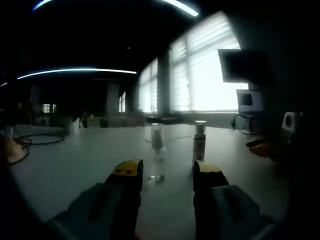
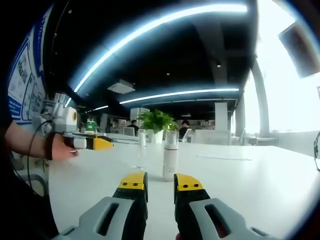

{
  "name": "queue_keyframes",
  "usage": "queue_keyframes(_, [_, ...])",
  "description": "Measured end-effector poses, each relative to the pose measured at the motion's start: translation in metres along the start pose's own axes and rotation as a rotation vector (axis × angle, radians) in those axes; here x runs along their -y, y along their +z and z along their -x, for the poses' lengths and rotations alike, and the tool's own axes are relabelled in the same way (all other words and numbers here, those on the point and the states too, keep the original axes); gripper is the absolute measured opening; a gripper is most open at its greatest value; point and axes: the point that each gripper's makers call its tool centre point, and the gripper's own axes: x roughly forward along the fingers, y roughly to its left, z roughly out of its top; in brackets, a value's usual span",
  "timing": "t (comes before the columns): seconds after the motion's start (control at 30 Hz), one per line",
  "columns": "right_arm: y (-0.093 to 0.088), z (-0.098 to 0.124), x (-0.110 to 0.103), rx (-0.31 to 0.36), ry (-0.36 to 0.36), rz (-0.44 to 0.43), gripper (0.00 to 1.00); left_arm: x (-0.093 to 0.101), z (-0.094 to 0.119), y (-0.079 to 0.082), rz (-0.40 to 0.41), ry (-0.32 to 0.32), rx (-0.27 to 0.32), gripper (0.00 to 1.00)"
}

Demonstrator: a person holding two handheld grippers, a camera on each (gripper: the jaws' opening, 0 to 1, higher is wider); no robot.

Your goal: Clamp pump bottle remove cover press pump head put on cover

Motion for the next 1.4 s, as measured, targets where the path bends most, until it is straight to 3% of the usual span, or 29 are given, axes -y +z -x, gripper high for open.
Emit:
queue_keyframes(0.17, [0.0,0.0,0.0,0.001,-0.001,-0.001,0.15,-0.002,-0.012,0.001,-0.002,0.013,-0.004,0.31])
queue_keyframes(0.27, [0.001,0.0,0.0,0.002,-0.001,-0.002,0.15,-0.002,-0.017,0.001,0.043,0.013,-0.006,0.31])
queue_keyframes(0.87, [0.001,0.0,0.0,0.001,0.003,-0.002,0.15,-0.013,-0.043,-0.006,0.012,0.042,-0.026,0.31])
queue_keyframes(1.0, [0.001,0.0,0.0,0.002,0.003,-0.002,0.15,-0.011,-0.043,-0.007,0.06,0.053,-0.019,0.31])
queue_keyframes(1.4, [0.0,0.0,-0.001,-0.002,0.006,0.001,0.15,-0.018,-0.056,-0.008,0.04,0.071,-0.017,0.31])
